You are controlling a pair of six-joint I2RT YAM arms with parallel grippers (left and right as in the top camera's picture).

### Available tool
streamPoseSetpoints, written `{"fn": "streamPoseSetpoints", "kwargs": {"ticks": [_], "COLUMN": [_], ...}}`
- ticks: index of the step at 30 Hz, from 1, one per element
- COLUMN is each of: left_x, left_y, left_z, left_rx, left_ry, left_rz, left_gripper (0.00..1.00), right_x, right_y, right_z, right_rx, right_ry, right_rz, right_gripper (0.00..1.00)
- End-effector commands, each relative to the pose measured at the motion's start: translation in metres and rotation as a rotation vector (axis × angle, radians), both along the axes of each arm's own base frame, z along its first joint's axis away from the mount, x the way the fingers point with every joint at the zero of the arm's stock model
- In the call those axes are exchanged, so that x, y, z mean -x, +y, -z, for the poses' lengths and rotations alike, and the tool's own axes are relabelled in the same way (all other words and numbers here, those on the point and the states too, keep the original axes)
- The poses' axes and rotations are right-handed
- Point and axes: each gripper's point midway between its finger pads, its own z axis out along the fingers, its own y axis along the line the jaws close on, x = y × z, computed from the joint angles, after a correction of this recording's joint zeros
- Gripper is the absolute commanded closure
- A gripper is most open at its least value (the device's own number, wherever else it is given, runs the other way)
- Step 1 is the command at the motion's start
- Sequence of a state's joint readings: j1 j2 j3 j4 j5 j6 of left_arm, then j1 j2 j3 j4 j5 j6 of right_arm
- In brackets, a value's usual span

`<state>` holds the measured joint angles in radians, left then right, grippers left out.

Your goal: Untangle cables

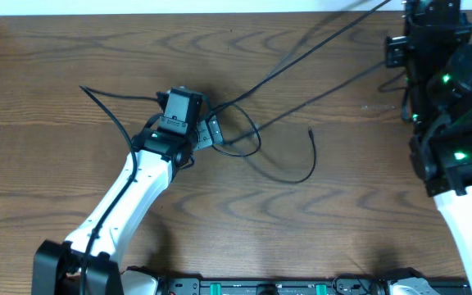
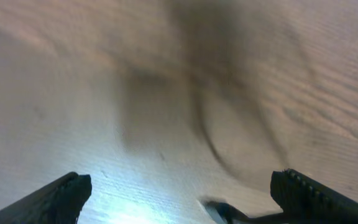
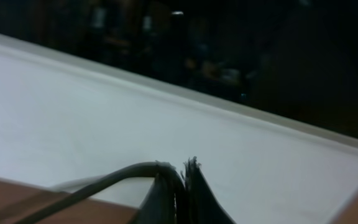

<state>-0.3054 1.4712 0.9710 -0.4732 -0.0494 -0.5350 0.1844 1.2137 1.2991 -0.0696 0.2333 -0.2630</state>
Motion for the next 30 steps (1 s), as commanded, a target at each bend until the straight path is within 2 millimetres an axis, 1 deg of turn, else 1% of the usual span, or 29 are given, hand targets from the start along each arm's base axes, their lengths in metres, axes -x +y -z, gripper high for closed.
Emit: {"fn": "streamPoseSetpoints", "kwargs": {"ticks": [1, 2, 3, 5, 7, 9, 10, 12, 13, 14, 16, 18, 22, 24, 26, 27, 28, 30], "left_x": [0.021, 0.017, 0.016, 0.025, 0.041, 0.054, 0.061, 0.080, 0.085, 0.088, 0.087, 0.081, 0.080, 0.076, 0.064, 0.051, 0.042, 0.034], "left_y": [-0.017, -0.042, -0.069, -0.107, -0.122, -0.130, -0.135, -0.145, -0.147, -0.147, -0.145, -0.142, -0.143, -0.140, -0.132, -0.121, -0.112, -0.105], "left_z": [0.040, 0.030, 0.015, -0.014, -0.028, -0.036, -0.044, -0.067, -0.073, -0.074, -0.070, -0.061, -0.063, -0.059, -0.043, -0.028, -0.017, -0.008], "left_rx": [0.200, 0.295, 0.395, 0.534, 0.595, 0.658, 0.708, 0.828, 0.853, 0.849, 0.806, 0.743, 0.775, 0.755, 0.667, 0.588, 0.537, 0.500], "left_ry": [0.154, 0.126, 0.076, -0.029, -0.087, -0.095, -0.106, -0.184, -0.220, -0.244, -0.267, -0.260, -0.222, -0.216, -0.164, -0.107, -0.058, -0.012], "left_rz": [-0.012, 0.115, 0.293, 0.609, 0.816, 0.902, 0.950, 1.110, 1.165, 1.196, 1.219, 1.199, 1.154, 1.132, 1.034, 0.912, 0.793, 0.665], "left_gripper": [0.02, 0.02, 0.02, 0.02, 0.02, 0.02, 0.02, 0.02, 0.02, 0.02, 0.02, 0.02, 0.02, 0.02, 0.02, 0.02, 0.02, 0.02], "right_x": [0.027, 0.020, 0.012, -0.003, -0.020, -0.031, -0.036, -0.048, -0.052, -0.055, -0.059, -0.059, -0.057, -0.055, -0.055, -0.056, -0.056, -0.053], "right_y": [-0.070, -0.061, -0.049, -0.027, -0.004, 0.004, 0.006, 0.006, 0.004, 0.001, -0.012, -0.024, -0.047, -0.054, -0.051, -0.042, -0.034, -0.016], "right_z": [-0.036, -0.021, -0.005, 0.015, 0.036, 0.056, 0.065, 0.086, 0.093, 0.099, 0.108, 0.112, 0.109, 0.108, 0.108, 0.107, 0.106, 0.102], "right_rx": [-0.139, -0.161, -0.175, -0.207, -0.264, -0.270, -0.267, -0.262, -0.259, -0.254, -0.239, -0.225, -0.206, -0.200, -0.204, -0.211, -0.217, -0.230], "right_ry": [-0.062, -0.006, 0.053, 0.116, 0.182, 0.235, 0.259, 0.306, 0.320, 0.330, 0.341, 0.345, 0.320, 0.313, 0.314, 0.319, 0.323, 0.328], "right_rz": [0.277, 0.232, 0.168, 0.052, -0.057, -0.084, -0.084, -0.063, -0.048, -0.025, 0.052, 0.122, 0.242, 0.281, 0.262, 0.219, 0.177, 0.085], "right_gripper": [0.99, 0.99, 0.99, 0.99, 0.99, 0.99, 0.99, 0.99, 0.99, 0.99, 0.99, 0.99, 0.99, 0.99, 0.99, 0.99, 0.99, 0.99]}}
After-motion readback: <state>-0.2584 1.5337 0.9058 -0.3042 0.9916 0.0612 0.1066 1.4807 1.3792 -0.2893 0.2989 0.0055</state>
